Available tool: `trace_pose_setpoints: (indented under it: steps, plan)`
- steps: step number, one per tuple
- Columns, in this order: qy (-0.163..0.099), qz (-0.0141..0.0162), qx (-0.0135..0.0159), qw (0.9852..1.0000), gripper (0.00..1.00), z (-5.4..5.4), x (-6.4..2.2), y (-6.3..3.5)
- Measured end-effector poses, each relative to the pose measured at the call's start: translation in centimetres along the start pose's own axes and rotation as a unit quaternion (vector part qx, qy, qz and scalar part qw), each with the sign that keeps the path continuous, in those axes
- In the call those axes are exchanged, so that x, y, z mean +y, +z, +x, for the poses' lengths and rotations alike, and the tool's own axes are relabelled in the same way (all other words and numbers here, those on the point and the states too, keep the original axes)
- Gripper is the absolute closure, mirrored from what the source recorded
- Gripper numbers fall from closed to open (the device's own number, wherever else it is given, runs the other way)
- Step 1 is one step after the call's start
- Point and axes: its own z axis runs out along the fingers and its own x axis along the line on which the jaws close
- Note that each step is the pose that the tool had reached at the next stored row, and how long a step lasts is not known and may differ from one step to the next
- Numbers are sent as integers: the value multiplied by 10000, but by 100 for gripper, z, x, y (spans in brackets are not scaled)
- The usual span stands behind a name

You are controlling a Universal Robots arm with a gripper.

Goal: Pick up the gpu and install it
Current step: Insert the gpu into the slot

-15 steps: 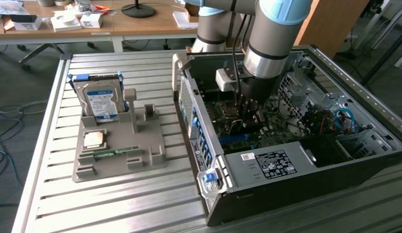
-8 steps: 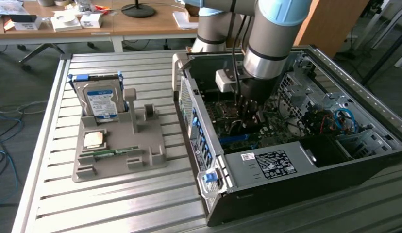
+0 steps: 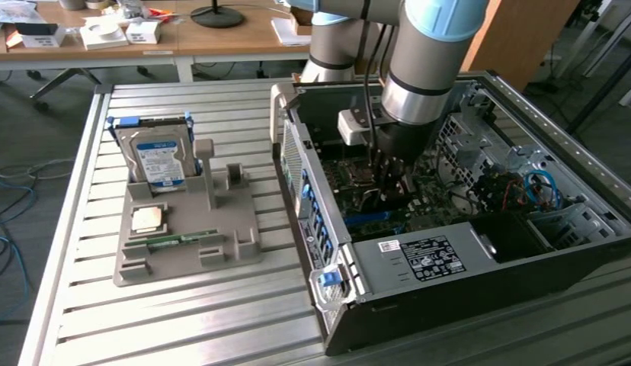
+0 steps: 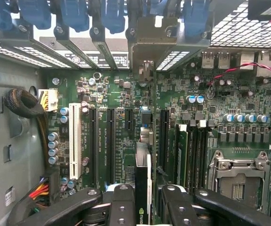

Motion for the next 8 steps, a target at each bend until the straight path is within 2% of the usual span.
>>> trace_pose_setpoints:
  steps: [8]
  plan:
    - [-1, 0, 1, 10000, 73, 1, 14, 9]
